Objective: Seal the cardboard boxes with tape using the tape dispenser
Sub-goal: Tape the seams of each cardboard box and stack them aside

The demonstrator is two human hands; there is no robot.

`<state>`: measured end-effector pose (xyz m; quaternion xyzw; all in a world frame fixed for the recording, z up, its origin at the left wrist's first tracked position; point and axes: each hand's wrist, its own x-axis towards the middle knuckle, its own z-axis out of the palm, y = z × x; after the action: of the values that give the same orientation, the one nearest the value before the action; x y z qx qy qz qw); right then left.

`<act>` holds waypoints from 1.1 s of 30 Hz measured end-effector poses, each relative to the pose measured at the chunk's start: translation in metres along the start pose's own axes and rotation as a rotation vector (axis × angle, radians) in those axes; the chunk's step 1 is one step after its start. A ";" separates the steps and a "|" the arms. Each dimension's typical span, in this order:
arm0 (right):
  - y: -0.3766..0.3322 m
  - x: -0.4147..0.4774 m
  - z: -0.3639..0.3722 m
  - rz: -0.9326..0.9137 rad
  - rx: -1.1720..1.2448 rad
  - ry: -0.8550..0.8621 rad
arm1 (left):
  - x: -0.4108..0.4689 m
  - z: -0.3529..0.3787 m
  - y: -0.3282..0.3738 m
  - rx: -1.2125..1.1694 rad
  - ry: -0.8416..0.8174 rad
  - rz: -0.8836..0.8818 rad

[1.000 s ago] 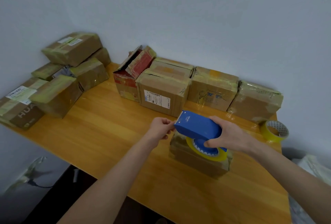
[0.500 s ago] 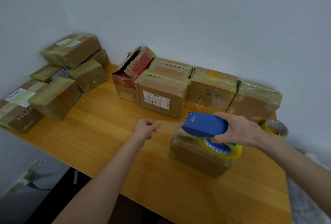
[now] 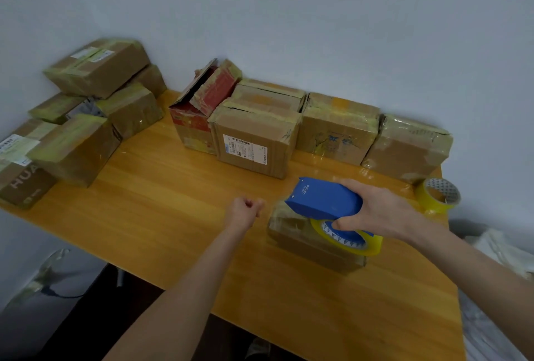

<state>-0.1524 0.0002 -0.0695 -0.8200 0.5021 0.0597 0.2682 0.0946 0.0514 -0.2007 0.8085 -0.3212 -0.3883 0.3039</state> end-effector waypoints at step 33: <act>0.046 -0.029 -0.021 -0.020 -0.023 -0.053 | -0.054 0.021 0.002 0.925 -0.214 0.702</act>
<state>-0.2094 -0.0030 -0.0586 -0.8262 0.4858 0.0846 0.2724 0.0504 0.0859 -0.1864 0.6586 -0.7344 -0.1638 -0.0039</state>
